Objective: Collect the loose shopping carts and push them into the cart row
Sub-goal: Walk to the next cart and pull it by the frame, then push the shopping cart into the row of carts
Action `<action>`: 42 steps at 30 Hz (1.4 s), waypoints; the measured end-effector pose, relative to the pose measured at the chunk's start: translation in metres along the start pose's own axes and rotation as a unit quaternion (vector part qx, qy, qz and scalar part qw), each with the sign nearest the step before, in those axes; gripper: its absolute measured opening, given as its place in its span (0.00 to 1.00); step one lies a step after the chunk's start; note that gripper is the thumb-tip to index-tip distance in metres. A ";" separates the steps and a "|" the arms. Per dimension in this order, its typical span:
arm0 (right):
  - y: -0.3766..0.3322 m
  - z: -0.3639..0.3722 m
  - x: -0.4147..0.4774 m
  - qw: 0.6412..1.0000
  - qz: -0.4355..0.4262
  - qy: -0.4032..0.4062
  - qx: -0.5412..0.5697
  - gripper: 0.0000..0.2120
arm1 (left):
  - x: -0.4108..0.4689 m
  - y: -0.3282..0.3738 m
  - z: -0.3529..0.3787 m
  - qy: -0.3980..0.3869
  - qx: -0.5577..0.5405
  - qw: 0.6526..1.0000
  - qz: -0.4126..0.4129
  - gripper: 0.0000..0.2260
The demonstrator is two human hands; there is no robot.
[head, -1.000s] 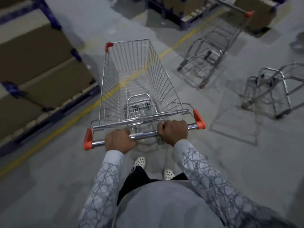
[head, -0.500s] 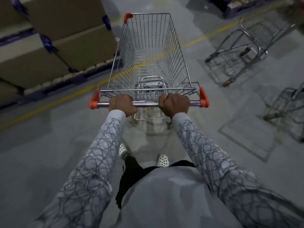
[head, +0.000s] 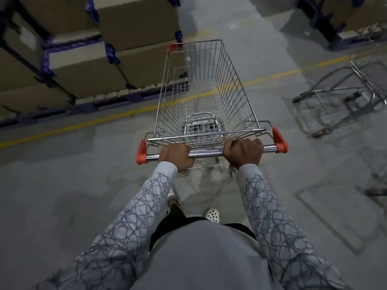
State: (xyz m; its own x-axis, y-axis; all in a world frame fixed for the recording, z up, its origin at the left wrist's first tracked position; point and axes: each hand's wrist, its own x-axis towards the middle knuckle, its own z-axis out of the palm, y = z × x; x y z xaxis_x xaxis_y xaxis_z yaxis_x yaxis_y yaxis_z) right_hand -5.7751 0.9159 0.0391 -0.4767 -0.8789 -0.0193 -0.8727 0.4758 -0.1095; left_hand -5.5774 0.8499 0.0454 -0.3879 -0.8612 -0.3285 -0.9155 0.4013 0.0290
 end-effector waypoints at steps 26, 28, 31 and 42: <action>-0.196 0.011 -0.029 0.963 -0.242 -0.118 0.012 0.22 | -0.104 -0.163 0.035 0.028 -0.079 0.953 -0.290 0.14; -0.221 0.014 -0.038 0.952 -0.267 -0.147 -0.003 0.23 | -0.121 -0.179 0.037 0.023 -0.084 0.943 -0.321 0.13; -0.255 0.018 -0.051 0.934 -0.306 -0.182 -0.024 0.25 | -0.148 -0.198 0.044 0.022 -0.098 0.922 -0.375 0.13; -0.363 0.026 -0.110 0.850 -0.465 -0.227 -0.097 0.27 | -0.245 -0.242 0.065 -0.009 -0.129 0.852 -0.508 0.17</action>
State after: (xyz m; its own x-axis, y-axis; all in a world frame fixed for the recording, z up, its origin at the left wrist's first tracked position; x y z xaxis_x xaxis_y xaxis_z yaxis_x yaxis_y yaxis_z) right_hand -5.4037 0.8388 0.0547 0.4807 -0.7803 -0.4000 -0.8718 -0.4745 -0.1220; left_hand -5.2537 0.9843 0.0579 0.6178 -0.7174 -0.3221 -0.7717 -0.6318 -0.0728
